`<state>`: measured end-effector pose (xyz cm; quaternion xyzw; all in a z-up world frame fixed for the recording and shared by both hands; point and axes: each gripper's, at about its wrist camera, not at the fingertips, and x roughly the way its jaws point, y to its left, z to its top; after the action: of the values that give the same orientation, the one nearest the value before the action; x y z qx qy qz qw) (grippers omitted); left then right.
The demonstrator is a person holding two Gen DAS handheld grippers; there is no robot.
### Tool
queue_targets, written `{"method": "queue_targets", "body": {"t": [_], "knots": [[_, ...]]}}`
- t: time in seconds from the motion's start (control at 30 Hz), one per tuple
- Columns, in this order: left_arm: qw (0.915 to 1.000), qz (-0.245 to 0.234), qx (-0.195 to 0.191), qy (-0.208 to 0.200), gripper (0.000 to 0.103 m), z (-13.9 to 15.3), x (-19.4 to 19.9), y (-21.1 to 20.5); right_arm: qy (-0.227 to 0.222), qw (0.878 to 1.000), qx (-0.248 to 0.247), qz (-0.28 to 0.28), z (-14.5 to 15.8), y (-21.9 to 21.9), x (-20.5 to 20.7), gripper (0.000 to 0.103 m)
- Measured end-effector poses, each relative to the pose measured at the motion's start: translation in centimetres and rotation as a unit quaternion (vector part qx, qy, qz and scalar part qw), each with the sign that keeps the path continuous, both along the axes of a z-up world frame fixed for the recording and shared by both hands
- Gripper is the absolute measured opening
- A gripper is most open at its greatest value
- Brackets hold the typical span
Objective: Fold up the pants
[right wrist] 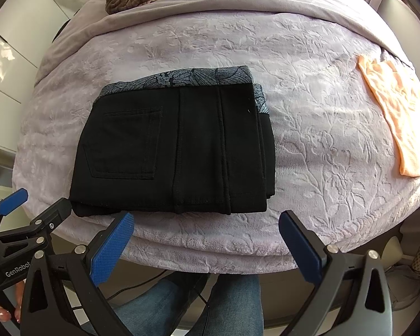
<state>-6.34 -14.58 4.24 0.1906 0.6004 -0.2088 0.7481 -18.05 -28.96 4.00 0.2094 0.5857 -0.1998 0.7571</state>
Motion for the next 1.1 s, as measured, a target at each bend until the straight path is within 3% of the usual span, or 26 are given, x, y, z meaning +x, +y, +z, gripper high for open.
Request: {"method": "queue_targets", "body": {"t": [1.1], "knots": [[0.9999,-0.005,0.008,-0.012,0.103,-0.7,0.3,-0.5,0.014,1.000,-0.004,-0.004,-1.0,0.0,0.1,0.103]]}}
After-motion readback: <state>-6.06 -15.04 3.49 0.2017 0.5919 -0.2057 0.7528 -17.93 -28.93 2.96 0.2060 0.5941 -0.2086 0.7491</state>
